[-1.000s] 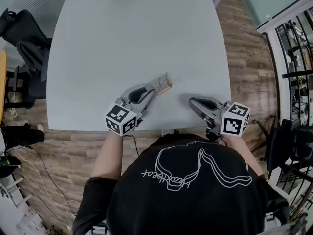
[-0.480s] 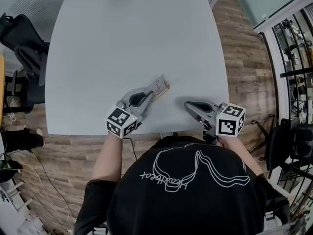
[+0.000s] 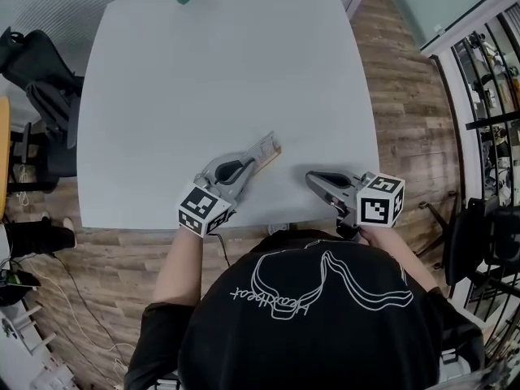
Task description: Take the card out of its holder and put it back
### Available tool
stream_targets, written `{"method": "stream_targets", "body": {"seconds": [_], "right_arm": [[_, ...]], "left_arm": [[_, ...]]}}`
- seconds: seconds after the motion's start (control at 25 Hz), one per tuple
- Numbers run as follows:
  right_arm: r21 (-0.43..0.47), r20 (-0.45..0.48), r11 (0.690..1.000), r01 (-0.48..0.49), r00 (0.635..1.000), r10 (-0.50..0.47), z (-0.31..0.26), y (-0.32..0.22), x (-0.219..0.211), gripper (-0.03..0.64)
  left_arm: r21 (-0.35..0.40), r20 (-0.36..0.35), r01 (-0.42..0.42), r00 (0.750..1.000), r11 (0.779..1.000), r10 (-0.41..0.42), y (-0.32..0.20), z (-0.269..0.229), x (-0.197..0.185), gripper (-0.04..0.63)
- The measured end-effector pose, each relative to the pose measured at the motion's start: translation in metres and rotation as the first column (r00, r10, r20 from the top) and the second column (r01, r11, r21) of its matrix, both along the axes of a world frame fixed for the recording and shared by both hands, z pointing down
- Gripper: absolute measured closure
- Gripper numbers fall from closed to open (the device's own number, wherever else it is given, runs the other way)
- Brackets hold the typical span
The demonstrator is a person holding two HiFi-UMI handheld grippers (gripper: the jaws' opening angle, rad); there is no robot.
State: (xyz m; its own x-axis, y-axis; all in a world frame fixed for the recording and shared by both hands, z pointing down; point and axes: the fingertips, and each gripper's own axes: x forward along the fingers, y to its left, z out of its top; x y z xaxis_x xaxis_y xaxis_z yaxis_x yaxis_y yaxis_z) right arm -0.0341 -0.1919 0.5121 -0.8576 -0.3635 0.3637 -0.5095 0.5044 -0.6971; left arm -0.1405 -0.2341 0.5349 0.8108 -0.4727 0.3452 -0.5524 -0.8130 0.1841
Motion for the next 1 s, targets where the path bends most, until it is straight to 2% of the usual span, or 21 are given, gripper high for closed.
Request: {"method": "stream_targets", "body": {"seconds": [0.48,1.0], "right_arm": [[0.011,0.035,1.0,-0.004,0.999,0.004,-0.004,0.011,0.011,0.607],[0.041,0.057,0.999,0.003,0.998,-0.005,-0.022,0.035,0.051,0.607]], "left_arm": [[0.017,0.024,0.025,0.999,1.0,-0.025,0.005,-0.014,0.001,0.571],[0.085,0.053,0.133,0.989,0.988,-0.137,0.011,-0.052,0.009,0.571]]}}
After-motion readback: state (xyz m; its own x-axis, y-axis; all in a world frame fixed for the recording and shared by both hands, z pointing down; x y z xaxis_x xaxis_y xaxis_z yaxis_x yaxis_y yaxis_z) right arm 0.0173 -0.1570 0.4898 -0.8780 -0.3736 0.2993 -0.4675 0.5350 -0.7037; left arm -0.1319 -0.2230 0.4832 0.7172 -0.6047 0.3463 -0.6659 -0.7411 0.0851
